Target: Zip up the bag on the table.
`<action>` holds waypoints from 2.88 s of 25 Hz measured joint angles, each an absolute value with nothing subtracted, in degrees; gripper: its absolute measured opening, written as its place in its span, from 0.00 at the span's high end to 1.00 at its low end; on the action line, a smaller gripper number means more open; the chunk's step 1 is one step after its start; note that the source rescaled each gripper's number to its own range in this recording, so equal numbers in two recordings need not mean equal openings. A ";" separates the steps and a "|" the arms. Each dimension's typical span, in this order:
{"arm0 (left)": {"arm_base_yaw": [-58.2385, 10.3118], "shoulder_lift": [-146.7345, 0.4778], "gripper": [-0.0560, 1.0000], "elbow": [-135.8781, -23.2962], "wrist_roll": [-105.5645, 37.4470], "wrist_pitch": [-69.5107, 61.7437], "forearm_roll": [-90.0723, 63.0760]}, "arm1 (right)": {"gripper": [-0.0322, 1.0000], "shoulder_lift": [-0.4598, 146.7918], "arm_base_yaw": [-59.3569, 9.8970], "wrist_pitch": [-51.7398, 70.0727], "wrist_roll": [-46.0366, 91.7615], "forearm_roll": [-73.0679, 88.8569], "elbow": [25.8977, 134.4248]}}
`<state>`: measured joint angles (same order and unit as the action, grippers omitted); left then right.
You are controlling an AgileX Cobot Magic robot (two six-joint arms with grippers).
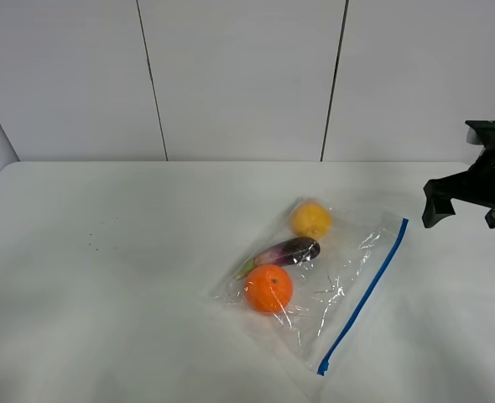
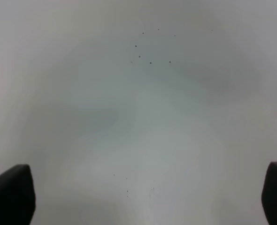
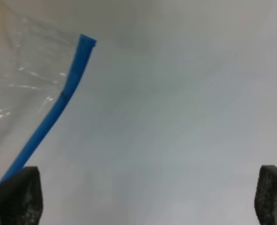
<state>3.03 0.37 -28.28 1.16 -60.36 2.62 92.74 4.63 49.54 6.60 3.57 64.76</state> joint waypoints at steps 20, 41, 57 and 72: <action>3.03 0.37 0.00 -28.28 1.16 -60.36 2.62 | 0.00 51.72 4.63 50.14 6.46 0.70 44.83; 3.03 0.37 0.00 -28.28 1.16 -60.42 2.62 | 0.00 14.44 4.63 54.92 6.51 4.39 29.90; 3.03 0.37 0.00 -28.28 1.16 -60.42 2.62 | 0.00 4.12 2.42 58.45 6.56 4.82 28.50; 3.03 0.37 0.00 -28.28 1.16 -60.42 2.62 | 0.00 -0.20 1.97 58.45 6.25 4.82 28.50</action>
<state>3.03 0.37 -28.28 1.16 -60.42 2.62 -0.20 1.97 58.45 6.25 4.82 28.50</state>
